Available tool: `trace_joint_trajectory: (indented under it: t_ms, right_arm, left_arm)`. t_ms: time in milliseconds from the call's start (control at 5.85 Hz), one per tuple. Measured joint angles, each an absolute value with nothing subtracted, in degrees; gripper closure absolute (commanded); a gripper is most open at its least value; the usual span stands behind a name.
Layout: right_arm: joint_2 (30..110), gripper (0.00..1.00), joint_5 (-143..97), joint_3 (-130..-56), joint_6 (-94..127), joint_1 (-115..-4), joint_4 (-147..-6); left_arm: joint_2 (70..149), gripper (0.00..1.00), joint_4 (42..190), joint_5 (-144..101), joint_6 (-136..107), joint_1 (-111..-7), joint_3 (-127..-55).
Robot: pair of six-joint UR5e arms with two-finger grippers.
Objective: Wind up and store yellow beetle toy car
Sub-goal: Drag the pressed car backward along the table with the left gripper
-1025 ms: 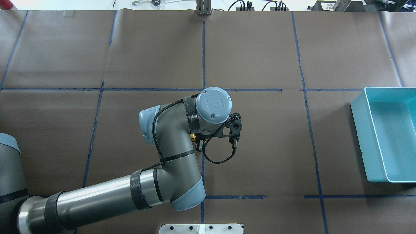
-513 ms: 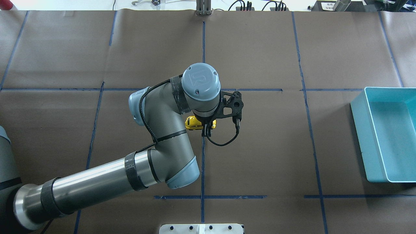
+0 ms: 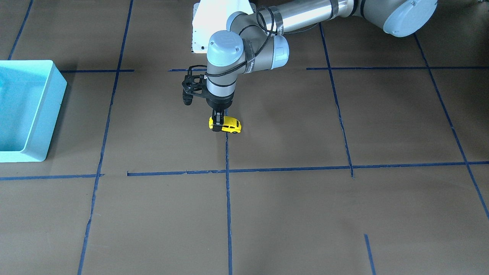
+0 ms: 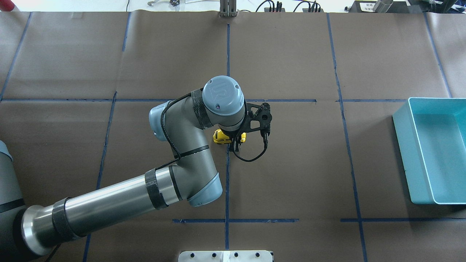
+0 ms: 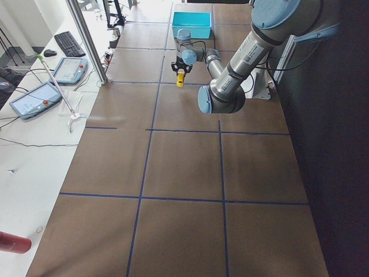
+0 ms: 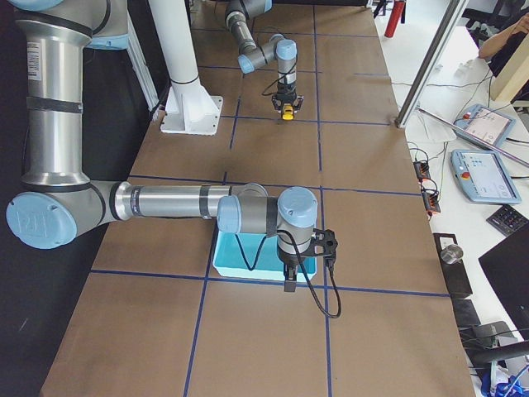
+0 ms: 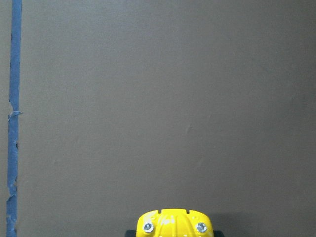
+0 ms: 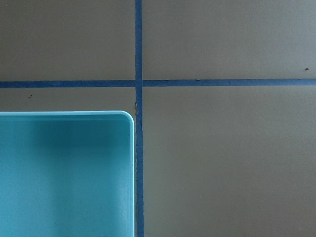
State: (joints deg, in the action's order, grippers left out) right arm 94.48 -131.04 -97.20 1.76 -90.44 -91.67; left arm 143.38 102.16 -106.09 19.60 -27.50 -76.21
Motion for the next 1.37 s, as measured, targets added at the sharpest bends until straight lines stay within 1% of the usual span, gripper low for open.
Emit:
trace_joint_trajectory:
  t_ms: [1367]
  right_arm:
    - [94.48, 0.0, -131.04, -96.7, 1.76, -90.44, -91.67]
  left_arm:
    - [141.14, 0.97, 106.58, -106.73, 19.44, -27.81, -75.93]
